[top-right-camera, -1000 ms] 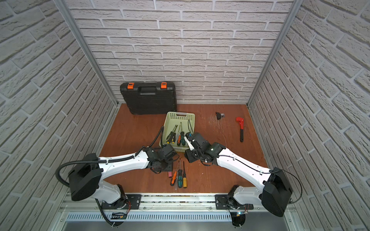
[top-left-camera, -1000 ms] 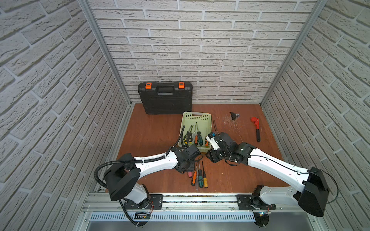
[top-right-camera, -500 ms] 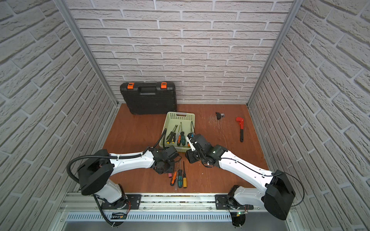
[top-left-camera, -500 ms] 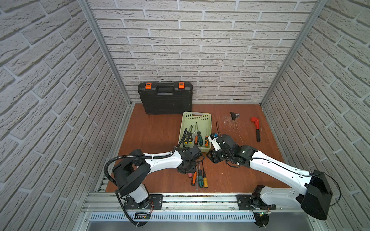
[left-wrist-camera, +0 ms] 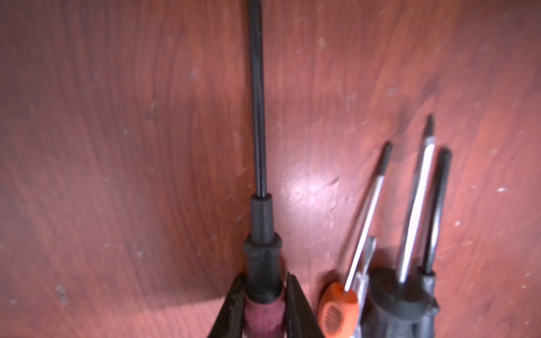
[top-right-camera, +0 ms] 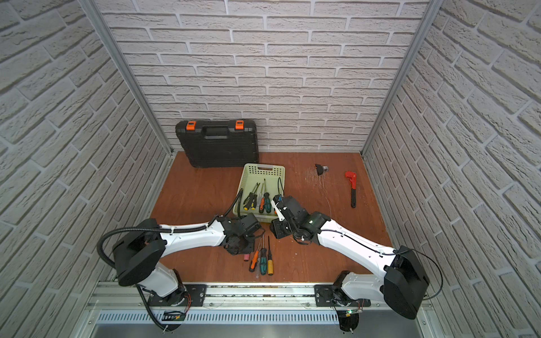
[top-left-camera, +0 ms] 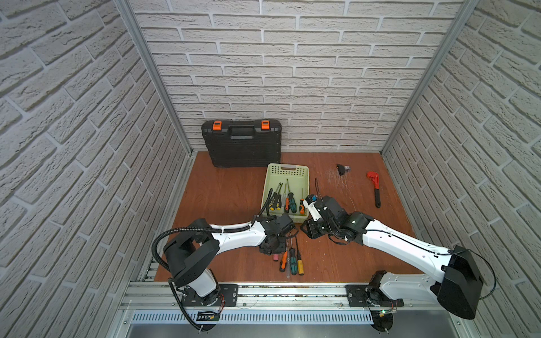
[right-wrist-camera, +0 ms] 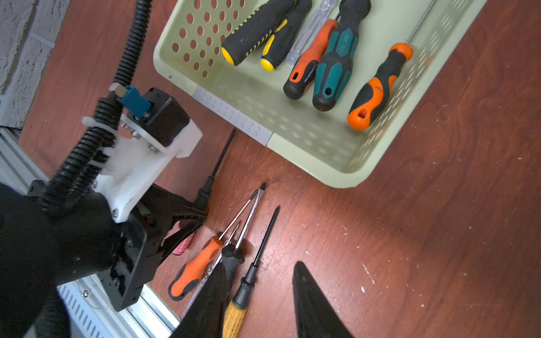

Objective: Put the screwdriver in the bin
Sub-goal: Pick up the screwdriver from the bottom-center of the table, then place the screwdriver in the bin.

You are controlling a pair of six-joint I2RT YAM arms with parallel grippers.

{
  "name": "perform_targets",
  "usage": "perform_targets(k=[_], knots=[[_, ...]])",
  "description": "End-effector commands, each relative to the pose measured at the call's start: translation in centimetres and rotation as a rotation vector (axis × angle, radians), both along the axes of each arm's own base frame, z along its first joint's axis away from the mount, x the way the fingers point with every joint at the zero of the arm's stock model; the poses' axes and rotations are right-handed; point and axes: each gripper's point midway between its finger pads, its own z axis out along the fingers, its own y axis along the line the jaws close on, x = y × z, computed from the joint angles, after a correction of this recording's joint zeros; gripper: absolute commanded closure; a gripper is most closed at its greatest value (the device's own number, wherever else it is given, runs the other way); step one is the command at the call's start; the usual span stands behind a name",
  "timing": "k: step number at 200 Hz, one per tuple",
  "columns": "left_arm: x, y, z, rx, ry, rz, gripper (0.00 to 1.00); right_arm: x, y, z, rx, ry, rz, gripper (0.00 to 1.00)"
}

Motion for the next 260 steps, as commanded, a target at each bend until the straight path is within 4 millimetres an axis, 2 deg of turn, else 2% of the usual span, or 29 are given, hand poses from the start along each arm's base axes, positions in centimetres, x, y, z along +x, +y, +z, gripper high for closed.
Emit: perform_targets(k=[1,36,77,91,116,131,147,164,188,212,233,260], knots=[[-0.8,1.8,1.0,0.033,0.008,0.012,0.91,0.7,1.4,1.2,0.054,-0.028,0.017,0.6],[-1.6,3.2,3.2,0.028,0.002,0.013,0.92,1.0,1.9,1.7,0.072,-0.033,0.02,0.6],[-4.3,7.0,6.5,0.091,-0.017,0.034,0.93,1.7,2.3,3.8,0.071,-0.071,0.031,0.6],[-4.1,8.0,7.9,0.062,-0.078,0.091,0.93,1.8,2.4,4.2,0.083,-0.075,0.027,0.6],[-3.0,8.4,11.1,-0.013,-0.181,0.107,0.93,1.8,2.7,4.5,0.105,-0.068,0.02,0.61],[-1.6,8.4,13.4,-0.017,-0.217,0.069,0.92,1.8,2.7,4.2,0.104,-0.059,0.02,0.61],[0.7,7.5,15.6,-0.032,-0.242,0.004,0.92,1.7,2.7,4.1,0.1,-0.054,0.021,0.61],[4.0,5.6,17.8,-0.075,-0.277,-0.062,0.92,1.7,2.6,3.9,0.1,-0.05,0.017,0.61],[8.6,2.4,19.0,-0.107,-0.282,-0.167,0.91,1.5,2.2,3.9,0.103,-0.052,-0.004,0.61],[13.0,-0.3,18.4,-0.092,-0.267,-0.255,0.91,1.3,1.4,3.8,0.086,-0.059,-0.024,0.61],[16.7,-1.9,16.5,-0.092,-0.252,-0.269,0.91,1.1,0.7,3.8,0.081,-0.063,-0.047,0.61],[19.3,-3.7,13.7,-0.101,-0.212,-0.286,0.91,0.3,0.3,3.6,0.108,-0.039,-0.071,0.61]])
